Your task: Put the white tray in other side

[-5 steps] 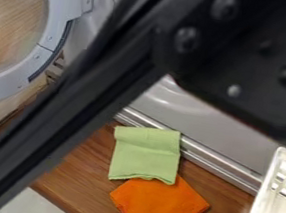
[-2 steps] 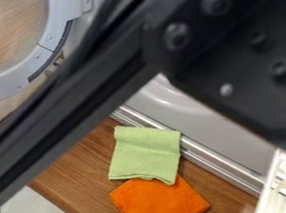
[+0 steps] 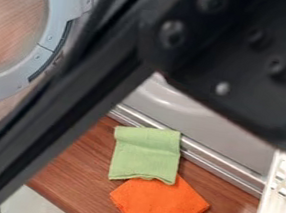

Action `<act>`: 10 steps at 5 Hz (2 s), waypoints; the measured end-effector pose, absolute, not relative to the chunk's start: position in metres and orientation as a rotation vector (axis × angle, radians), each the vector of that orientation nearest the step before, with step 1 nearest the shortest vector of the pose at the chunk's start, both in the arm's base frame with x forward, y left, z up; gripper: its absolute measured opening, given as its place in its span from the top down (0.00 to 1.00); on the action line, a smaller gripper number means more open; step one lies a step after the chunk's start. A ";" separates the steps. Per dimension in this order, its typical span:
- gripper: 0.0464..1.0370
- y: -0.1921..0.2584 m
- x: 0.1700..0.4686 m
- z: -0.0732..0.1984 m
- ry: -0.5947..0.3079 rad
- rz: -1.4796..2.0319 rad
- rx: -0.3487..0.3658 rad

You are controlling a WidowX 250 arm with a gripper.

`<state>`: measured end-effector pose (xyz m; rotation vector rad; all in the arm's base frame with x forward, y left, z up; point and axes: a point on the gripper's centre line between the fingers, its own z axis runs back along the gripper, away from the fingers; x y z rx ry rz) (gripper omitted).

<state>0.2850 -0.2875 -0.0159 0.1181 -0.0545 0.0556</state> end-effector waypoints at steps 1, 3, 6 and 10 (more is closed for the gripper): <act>0.96 -0.289 0.285 -0.016 -0.068 0.070 0.095; 0.96 -0.240 0.243 0.016 -0.089 0.100 0.053; 0.95 -0.093 0.236 0.032 -0.047 0.147 0.049; 0.96 -0.136 0.247 0.010 -0.056 0.012 0.068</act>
